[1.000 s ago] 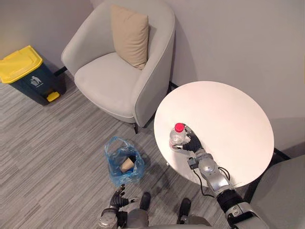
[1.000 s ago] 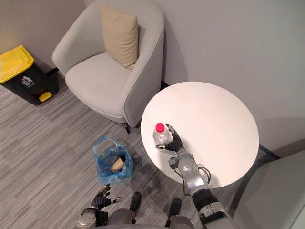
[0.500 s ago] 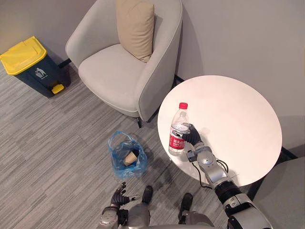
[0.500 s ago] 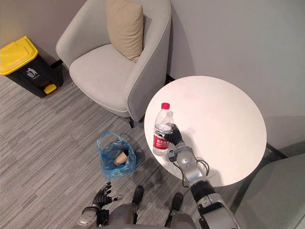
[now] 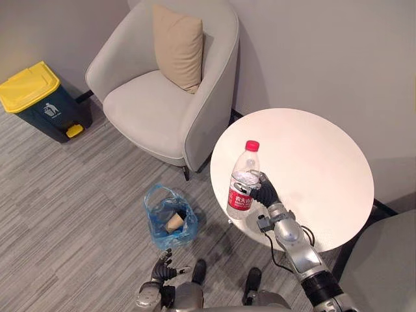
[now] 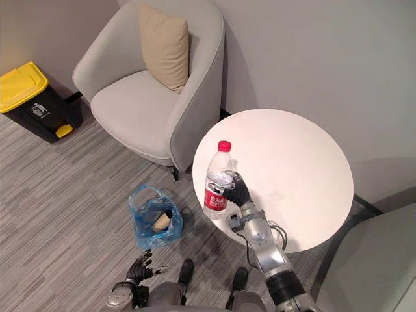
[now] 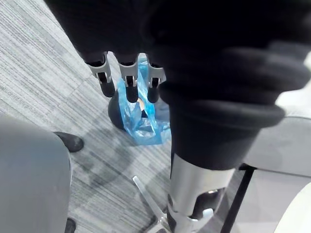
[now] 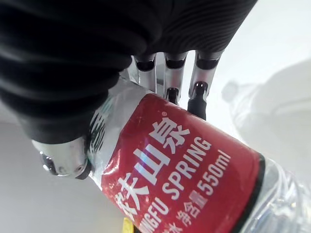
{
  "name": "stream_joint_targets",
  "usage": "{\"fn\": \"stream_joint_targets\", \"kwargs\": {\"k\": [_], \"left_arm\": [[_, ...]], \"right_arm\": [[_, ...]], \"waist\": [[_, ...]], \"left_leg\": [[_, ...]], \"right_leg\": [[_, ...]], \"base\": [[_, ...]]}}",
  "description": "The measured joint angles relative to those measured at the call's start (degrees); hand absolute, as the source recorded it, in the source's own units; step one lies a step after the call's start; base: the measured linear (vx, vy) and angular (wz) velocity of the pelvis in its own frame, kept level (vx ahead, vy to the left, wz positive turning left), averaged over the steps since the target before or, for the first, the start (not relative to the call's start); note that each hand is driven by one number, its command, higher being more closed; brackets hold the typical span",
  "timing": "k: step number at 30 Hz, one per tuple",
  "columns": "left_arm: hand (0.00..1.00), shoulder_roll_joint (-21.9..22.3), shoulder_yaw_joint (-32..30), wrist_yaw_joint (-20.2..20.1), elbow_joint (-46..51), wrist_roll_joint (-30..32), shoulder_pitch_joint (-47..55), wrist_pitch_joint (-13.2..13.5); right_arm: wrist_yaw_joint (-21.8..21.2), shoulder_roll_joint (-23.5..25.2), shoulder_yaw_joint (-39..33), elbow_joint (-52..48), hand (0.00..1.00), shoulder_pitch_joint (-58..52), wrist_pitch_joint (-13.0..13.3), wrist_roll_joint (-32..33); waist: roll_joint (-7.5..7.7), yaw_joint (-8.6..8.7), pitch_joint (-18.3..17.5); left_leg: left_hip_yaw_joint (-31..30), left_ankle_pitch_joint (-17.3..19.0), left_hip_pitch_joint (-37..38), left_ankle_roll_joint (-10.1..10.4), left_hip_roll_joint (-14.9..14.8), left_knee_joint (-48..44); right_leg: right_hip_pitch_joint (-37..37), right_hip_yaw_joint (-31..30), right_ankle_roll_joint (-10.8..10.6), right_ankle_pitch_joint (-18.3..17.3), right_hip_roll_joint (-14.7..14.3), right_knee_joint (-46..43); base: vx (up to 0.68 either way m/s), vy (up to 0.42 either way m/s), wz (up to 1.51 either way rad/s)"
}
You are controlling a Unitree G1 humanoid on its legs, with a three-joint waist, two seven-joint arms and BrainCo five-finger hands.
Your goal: Gather rubbish on tea table into small bin, then transfer packed bag to large trash can.
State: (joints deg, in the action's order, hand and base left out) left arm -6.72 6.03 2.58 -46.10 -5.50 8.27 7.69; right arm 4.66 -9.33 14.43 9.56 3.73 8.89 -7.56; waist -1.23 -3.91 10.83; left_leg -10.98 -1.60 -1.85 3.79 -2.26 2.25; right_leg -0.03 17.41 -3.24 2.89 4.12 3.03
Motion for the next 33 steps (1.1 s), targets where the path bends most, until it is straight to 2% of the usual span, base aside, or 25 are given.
{"fn": "stream_joint_targets", "kwargs": {"k": [4, 8, 10, 13, 22, 26, 27, 28, 29, 31, 33], "left_arm": [[0.0, 0.0, 0.0, 0.0, -1.8, 0.1, -0.3, 0.0], [0.0, 0.0, -0.1, 0.1, -3.2, 0.1, -0.4, 0.0], [0.0, 0.0, -0.2, 0.1, -4.0, 0.1, -0.4, 0.0], [0.0, 0.0, -0.7, 0.1, -5.3, 0.1, -0.5, 0.0], [0.0, 0.4, -2.0, 0.2, -7.3, 0.1, -0.8, 0.1], [0.0, 0.9, -2.2, 0.2, -7.5, 0.1, -0.9, 0.4], [0.0, 1.0, -2.2, 0.2, -7.4, 0.1, -1.1, 0.4], [0.0, 1.0, -2.2, 0.2, -7.5, 0.1, -1.1, 0.4], [0.0, 1.1, -2.2, 0.2, -7.5, 0.1, -1.0, 0.4], [0.0, 1.6, -2.1, 0.3, -7.5, 0.1, -1.0, 0.4], [0.0, 1.7, -1.8, 0.5, -7.5, 0.2, -0.9, 0.4]], "right_arm": [[-1.2, 0.3, 0.2, -1.7, 1.0, -2.8, 0.1, -0.1], [-2.2, 0.6, 0.3, -5.9, 1.0, -5.8, 2.0, -1.8], [-2.2, 0.6, 1.2, -6.7, 1.0, -6.3, 2.1, -2.1], [-2.4, 1.1, 2.3, -6.7, 1.0, -6.6, 2.1, -2.2], [-2.3, 0.9, 2.4, -8.8, 1.0, -8.4, 2.3, -2.8], [-2.2, 0.5, 2.6, -8.8, 1.0, -8.5, 2.8, -2.8], [-2.1, 0.1, 3.1, -8.8, 1.0, -8.5, 3.0, -2.8], [-2.0, -0.2, 3.7, -8.8, 1.0, -8.5, 3.0, -2.8], [-1.9, -1.1, 4.7, -8.8, 1.0, -8.5, 3.3, -2.8], [-1.3, -2.1, 4.5, -8.8, 1.0, -8.0, 3.4, -3.1], [-0.8, -3.0, 4.0, -8.8, 1.0, -7.2, 3.4, -3.9]], "waist": [[0.5, 0.22, -1.5], [0.87, 0.49, -3.0], [1.01, 0.53, -3.9], [1.2, 1.67, -4.1], [1.01, 1.77, -4.8], [0.25, 1.46, -4.9], [-0.07, 1.4, -4.7], [-0.14, 1.42, -4.8], [-0.18, 1.55, -4.9], [-0.57, 1.5, -5.2], [-1.11, 1.58, -5.5]], "left_leg": [[0.3, 0.0, 0.7, 0.0, 0.0, 0.2], [0.8, 0.0, 1.1, 0.0, -0.3, 0.7], [1.0, 0.0, 1.5, 0.0, -0.4, 0.9], [0.9, 0.0, 1.8, 0.0, -0.5, 0.9], [-0.8, 0.0, 3.9, 0.0, -0.4, 0.7], [-4.7, 0.4, 0.4, 0.5, 0.5, -2.7], [-3.5, 0.6, -0.6, 0.6, 0.3, -3.3], [-1.0, 1.9, -0.9, -0.9, -0.1, -3.5], [8.0, 3.0, -1.5, -3.3, -2.4, -3.4], [22.5, 1.7, -2.3, -6.8, -5.8, -3.8], [31.4, 0.6, -2.9, -8.6, -7.7, -5.1]], "right_leg": [[0.4, -0.3, 0.0, 0.0, 0.0, 0.0], [0.8, -0.7, 0.0, 0.0, -0.1, 0.1], [0.9, -1.0, 0.0, 0.0, -0.3, 0.1], [1.5, -0.8, 0.0, 0.0, -0.4, 0.3], [4.7, 0.9, 0.0, -0.2, -0.5, 0.6], [4.7, 5.1, 0.1, -2.1, -0.1, -0.3], [4.6, 6.4, 0.2, -2.7, 0.5, -1.3], [4.6, 7.3, 0.2, -3.2, 0.6, -1.8], [4.7, 9.2, -0.2, -3.9, 1.0, -2.7], [4.6, 12.2, -0.6, -4.6, 2.4, -3.4], [4.1, 14.1, -0.9, -5.1, 3.4, -5.4]], "base": [[-0.02, 0.003, -0.05], [-0.04, -0.001, -0.06], [-0.01, -0.005, -0.08], [-0.01, -0.002, 0.01], [-0.03, -0.006, 0.11], [-0.04, -0.012, 0.56], [-0.05, 0.013, 0.66], [-0.05, -0.011, 0.73], [-0.03, -0.03, 0.75], [0.06, 0.023, 0.83], [0.12, 0.052, 0.61]]}}
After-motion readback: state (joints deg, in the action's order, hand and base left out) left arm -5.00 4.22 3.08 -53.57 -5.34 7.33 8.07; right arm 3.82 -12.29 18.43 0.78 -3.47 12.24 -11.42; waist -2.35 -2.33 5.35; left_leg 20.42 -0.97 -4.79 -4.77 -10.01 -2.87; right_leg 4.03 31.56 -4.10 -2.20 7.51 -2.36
